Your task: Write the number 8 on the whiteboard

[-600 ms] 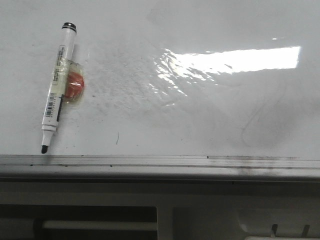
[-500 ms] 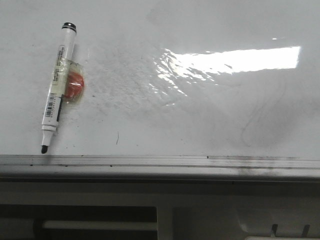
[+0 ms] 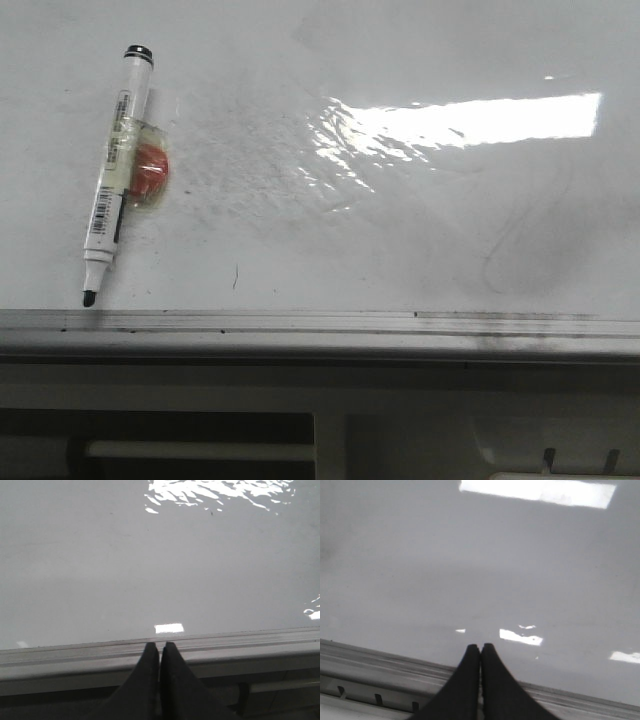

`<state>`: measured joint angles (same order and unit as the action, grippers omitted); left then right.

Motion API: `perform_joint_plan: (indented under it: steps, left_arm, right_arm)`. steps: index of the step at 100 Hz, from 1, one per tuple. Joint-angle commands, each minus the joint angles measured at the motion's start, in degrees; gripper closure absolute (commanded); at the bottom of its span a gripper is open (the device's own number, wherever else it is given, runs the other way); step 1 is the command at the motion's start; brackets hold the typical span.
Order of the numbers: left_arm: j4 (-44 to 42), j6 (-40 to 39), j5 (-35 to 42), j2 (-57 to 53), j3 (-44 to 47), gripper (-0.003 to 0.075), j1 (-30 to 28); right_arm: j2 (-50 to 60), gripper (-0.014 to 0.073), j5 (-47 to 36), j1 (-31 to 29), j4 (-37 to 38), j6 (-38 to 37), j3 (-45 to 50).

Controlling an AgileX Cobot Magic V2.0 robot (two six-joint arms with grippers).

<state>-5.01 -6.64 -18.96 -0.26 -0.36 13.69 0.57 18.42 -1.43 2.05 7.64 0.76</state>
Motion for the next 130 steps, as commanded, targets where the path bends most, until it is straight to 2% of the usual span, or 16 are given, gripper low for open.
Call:
perform_joint_plan:
  steps: [1,12,16,24,40,47,53,62,66,77,91,102,109,116,124,130]
  left_arm:
    - [0.5,-0.6,3.4,-1.6,2.2,0.0741,0.4]
    - [-1.8,-0.5,4.1,-1.6,2.2,0.0741,0.4]
    - [-3.6,-0.5,5.5,-1.6,2.2,0.0741,0.4]
    - [-2.5,-0.5,10.3,-1.6,2.2,0.0741,0.4]
    - [14.6,-0.5,19.6,-1.6,2.2,0.0741,0.4]
    - [23.4,-0.5,22.0,-1.6,2.2,0.0741,0.4]
    - [30.8,-0.5,22.7,-1.6,2.2,0.0741,0.4]
    - [37.0,-0.5,22.8,-1.6,1.9,0.0741,0.4]
    - [37.9,-0.5,21.8,-1.6,1.4,0.0741,0.4]
    - [34.2,-0.3,14.4,-0.5,-3.7,0.0741,0.4]
    - [22.5,-0.3,2.8,7.0,-13.5,0.0740,0.4]
    - [21.3,-0.2,-2.0,16.2,-20.3,0.0731,0.5]
    - [21.7,-0.2,-4.3,22.2,-23.7,0.0658,1.1]
    - [22.4,0.3,-5.6,27.8,-26.3,0.0524,2.3]
    - [26.0,4.5,-6.4,33.0,-28.6,0.0368,4.3]
    - [30.3,9.7,-6.2,36.6,-29.7,0.0325,6.5]
  right_arm:
    - [1.2,0.0637,-1.3,-0.5,0.1,0.3,0.6]
    - [1.2,0.0637,-3.2,-0.5,2.7,0.3,0.6]
    - [1.2,0.0637,-6.0,-0.5,5.3,0.3,0.6]
    - [1.2,0.0637,-14.4,-0.5,5.0,0.3,0.6]
    - [1.2,0.0637,-30.3,-0.5,-2.8,-0.4,0.6]
    - [1.2,0.0637,-33.7,-0.5,-8.5,-4.0,0.6]
    - [1.2,0.0637,-33.7,-0.5,-14.3,-4.1,0.5]
    - [1.2,0.0637,-30.8,-0.5,-23.6,-4.1,-0.4]
    - [1.2,0.0637,-28.9,-0.5,-25.3,-4.1,-1.4]
    - [0.7,0.0637,-21.6,-0.5,-25.3,-4.1,-6.3]
    - [-5.8,0.0636,-1.4,-0.5,-23.0,-2.6,-16.8]
    - [-14.1,0.0636,11.2,-0.5,-17.1,-2.5,-25.0]
    - [-19.0,0.0634,16.9,-0.5,-14.4,-2.5,-29.6]
    - [-21.8,0.0603,18.4,0.7,-14.0,-2.5,-33.0]
    - [-23.5,0.0489,18.3,2.0,-14.3,-2.5,-36.0]
    - [-24.7,0.0381,18.3,3.3,-13.8,-2.5,-37.4]
